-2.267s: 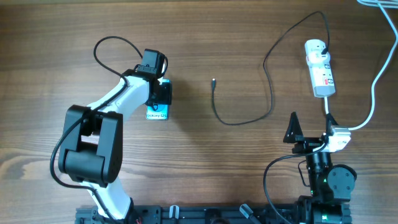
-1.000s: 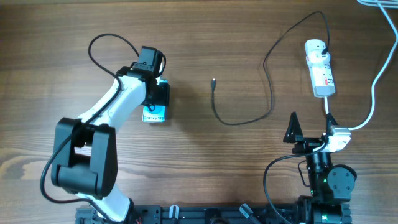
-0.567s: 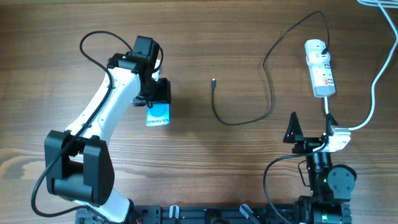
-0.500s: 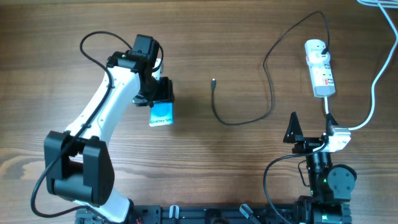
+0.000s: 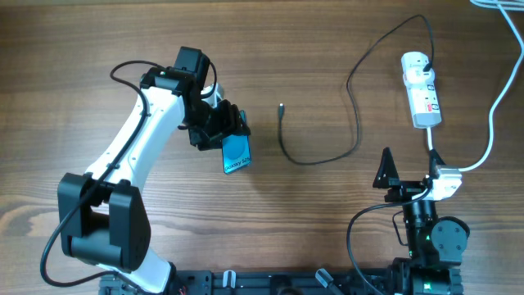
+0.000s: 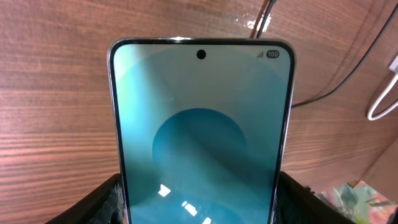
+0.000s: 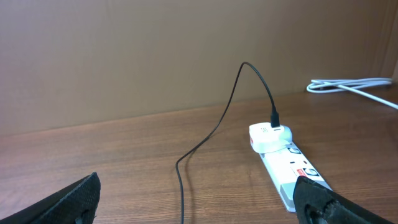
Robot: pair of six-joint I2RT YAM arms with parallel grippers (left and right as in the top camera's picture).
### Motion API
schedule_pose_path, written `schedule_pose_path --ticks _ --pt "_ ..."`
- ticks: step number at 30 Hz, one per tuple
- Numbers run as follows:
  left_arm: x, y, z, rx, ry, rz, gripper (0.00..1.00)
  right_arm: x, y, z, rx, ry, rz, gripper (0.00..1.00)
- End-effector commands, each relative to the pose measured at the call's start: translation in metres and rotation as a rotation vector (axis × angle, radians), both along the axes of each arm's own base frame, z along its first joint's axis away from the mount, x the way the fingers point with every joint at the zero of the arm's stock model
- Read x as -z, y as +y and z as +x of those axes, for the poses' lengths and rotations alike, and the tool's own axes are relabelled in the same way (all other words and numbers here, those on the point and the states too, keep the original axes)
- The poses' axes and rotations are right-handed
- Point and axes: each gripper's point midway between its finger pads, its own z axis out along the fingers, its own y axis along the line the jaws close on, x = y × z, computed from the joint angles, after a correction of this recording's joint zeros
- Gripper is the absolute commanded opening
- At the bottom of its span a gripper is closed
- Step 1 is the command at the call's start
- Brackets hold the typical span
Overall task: Plug charger to phone and switch on socket
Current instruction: 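Lift the phone with the left gripper and tilt it upright, then bring the right gripper to the phone and grasp its side edge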
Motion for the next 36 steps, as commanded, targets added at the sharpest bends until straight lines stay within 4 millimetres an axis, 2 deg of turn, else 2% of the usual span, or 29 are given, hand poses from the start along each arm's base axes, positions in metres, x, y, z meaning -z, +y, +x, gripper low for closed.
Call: schedule_pose_path --ticks 1,6,13,14,18,21,23,25,26,28,30,33,36 --pt "-0.020 -0.008 -0.002 -0.010 -0.005 -0.056 0.33 -0.002 -0.001 0.000 0.000 -0.008 -0.009 1.00" --pt "-0.020 -0.008 -0.008 -0.010 0.025 -0.059 0.33 -0.001 -0.001 0.000 0.000 -0.007 -0.009 1.00" --pt "-0.027 -0.019 -0.012 -0.059 0.077 -0.132 0.32 -0.002 0.000 0.000 -0.001 -0.008 0.004 1.00" --pt "-0.028 -0.020 -0.012 -0.060 0.081 -0.142 0.33 -0.001 0.001 0.000 -0.011 -0.006 0.051 1.00" --pt "-0.034 -0.027 -0.014 -0.057 0.097 -0.192 0.33 0.001 0.059 -0.010 -0.340 0.134 0.651 1.00" --pt "-0.034 -0.027 -0.014 -0.057 0.097 -0.193 0.33 0.010 0.091 -0.024 -0.515 0.289 0.800 1.00" --pt "-0.034 -0.027 -0.014 -0.057 0.097 -0.193 0.33 0.013 0.089 -0.021 -0.488 0.312 0.857 1.00" --pt "-0.035 -0.028 -0.015 -0.056 0.099 -0.199 0.32 0.012 0.083 -0.017 -0.458 0.277 0.820 1.00" --pt "-0.035 -0.028 -0.014 -0.056 0.099 -0.199 0.32 0.009 0.085 -0.018 -0.489 0.235 0.687 1.00" --pt "-0.035 -0.024 -0.012 -0.071 0.097 -0.201 0.33 0.018 0.086 -0.019 -0.486 0.276 0.631 0.99" --pt "-0.035 -0.014 -0.006 -0.104 0.095 -0.209 0.33 0.017 0.086 -0.016 -0.473 0.314 0.591 0.99" --pt "-0.038 0.004 0.004 -0.169 0.093 -0.235 0.32 0.016 0.084 -0.008 -0.451 0.421 0.517 0.95" --pt "-0.042 0.024 0.016 -0.240 0.083 -0.273 0.32 0.013 0.081 0.011 -0.425 0.607 0.464 0.92"
